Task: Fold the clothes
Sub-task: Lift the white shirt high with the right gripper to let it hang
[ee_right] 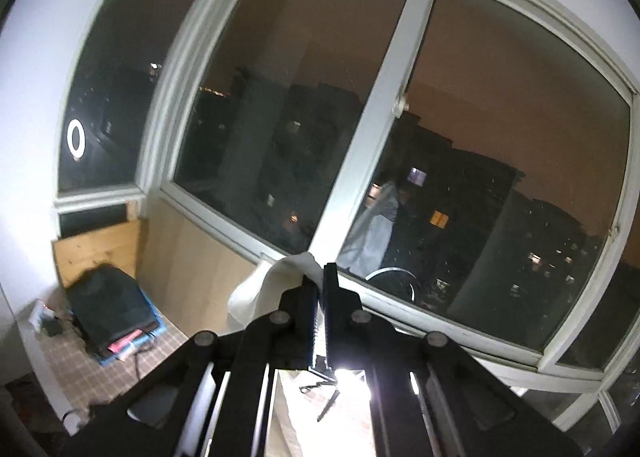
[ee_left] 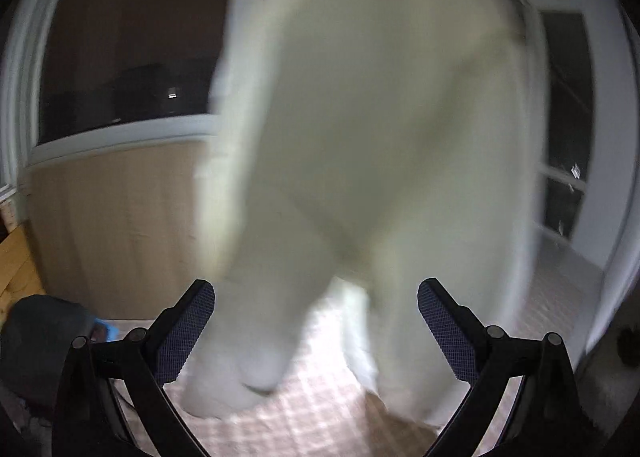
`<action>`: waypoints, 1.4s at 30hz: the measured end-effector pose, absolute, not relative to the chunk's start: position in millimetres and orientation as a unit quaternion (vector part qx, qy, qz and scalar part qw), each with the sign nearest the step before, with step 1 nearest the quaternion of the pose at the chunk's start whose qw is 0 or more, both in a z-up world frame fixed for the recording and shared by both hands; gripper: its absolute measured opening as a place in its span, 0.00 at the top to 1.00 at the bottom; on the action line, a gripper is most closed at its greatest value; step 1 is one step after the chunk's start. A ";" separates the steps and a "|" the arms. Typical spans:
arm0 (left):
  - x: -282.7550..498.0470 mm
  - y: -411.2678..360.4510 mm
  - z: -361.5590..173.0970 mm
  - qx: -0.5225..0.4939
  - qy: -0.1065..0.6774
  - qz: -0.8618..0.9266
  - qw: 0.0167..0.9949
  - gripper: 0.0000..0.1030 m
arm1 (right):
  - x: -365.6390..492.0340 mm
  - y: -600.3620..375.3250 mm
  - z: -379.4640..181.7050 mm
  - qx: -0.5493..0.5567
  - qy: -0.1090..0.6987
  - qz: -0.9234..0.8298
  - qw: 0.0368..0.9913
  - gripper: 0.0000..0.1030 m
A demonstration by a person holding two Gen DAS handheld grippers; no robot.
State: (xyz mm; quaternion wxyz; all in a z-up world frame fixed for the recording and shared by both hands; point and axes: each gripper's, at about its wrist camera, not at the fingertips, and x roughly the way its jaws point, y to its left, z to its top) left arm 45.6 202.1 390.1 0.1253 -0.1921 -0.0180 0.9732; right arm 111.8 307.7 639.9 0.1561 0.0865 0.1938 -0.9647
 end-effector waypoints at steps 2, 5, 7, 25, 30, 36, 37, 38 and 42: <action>33.3 189.2 407.9 -0.185 -0.028 0.974 0.127 0.01 | 125.9 311.4 653.3 0.079 0.186 -0.966 0.160 0.98; 24.2 192.3 440.1 -0.159 -0.018 0.977 0.141 0.01 | 149.5 312.7 673.6 0.069 0.181 -0.967 0.165 0.98; 21.7 207.6 464.1 -0.137 0.004 0.977 0.164 0.01 | 163.3 308.0 686.0 0.066 0.183 -0.967 0.165 0.98; 62.2 176.1 369.6 -0.204 -0.018 0.968 0.144 0.01 | 65.7 313.4 647.9 0.169 0.180 -0.966 0.075 0.98; 120.1 213.6 357.8 -0.201 -0.066 0.964 0.163 0.01 | 56.3 311.9 643.4 0.164 0.195 -0.965 0.070 0.98; 114.0 302.2 337.1 -0.231 -0.025 0.965 0.123 0.01 | 45.5 317.2 638.3 0.164 0.197 -0.963 0.084 0.98; 111.9 311.5 332.2 -0.238 -0.022 0.963 0.122 0.01 | 45.2 320.6 638.0 0.164 0.196 -0.963 0.084 0.98; 110.0 318.7 327.3 -0.241 -0.020 0.962 0.125 0.01 | 44.9 323.9 637.6 0.165 0.195 -0.963 0.085 0.98; 86.7 336.5 307.7 -0.244 0.018 0.965 0.094 0.01 | 43.5 341.9 634.7 0.170 0.193 -0.963 0.084 0.98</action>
